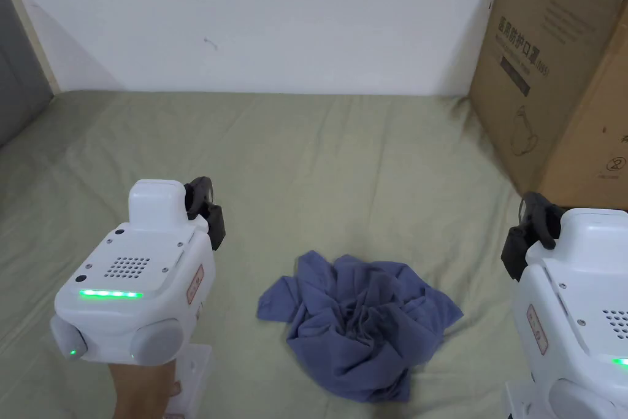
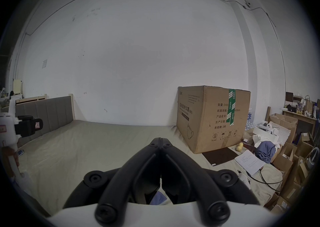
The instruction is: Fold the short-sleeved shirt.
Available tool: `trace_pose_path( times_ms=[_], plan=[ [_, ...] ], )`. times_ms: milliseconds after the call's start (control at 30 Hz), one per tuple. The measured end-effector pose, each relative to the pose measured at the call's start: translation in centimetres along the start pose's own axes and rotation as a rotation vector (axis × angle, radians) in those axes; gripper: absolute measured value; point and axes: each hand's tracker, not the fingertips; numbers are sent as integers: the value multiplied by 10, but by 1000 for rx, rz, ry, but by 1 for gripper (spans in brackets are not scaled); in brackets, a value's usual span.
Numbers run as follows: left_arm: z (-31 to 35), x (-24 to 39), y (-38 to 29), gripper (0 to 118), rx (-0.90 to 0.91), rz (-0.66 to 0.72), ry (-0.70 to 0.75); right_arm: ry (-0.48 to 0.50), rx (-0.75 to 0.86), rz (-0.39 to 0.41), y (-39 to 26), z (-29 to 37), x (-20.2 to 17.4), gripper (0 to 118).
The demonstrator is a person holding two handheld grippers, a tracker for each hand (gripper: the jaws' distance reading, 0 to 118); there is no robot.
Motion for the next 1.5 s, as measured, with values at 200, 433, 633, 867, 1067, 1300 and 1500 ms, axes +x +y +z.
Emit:
trace_pose_path(
  times_ms=[200,433,633,867,1067,1300,1500],
  plan=[
    [-6,-2,-9,0,-53,-3,4,7,-7,6,-2,-4,0,0],
    [-48,-1,-32,0,-294,-6,-52,1,-31,5,-11,-17,3,0],
    [-109,2,-71,0,-505,12,-100,-6,-65,8,-22,-34,8,0],
    [-187,15,-134,94,-890,40,-39,-31,-126,19,-41,-58,18,0],
    [-216,26,-178,100,-983,42,3,-57,-177,12,-58,-74,28,0],
    [-211,51,-191,52,-990,-87,21,-71,-221,21,-73,-85,36,0],
    [-197,58,-184,5,-927,-146,-83,-49,-347,-11,-95,-119,35,0]
  ],
)
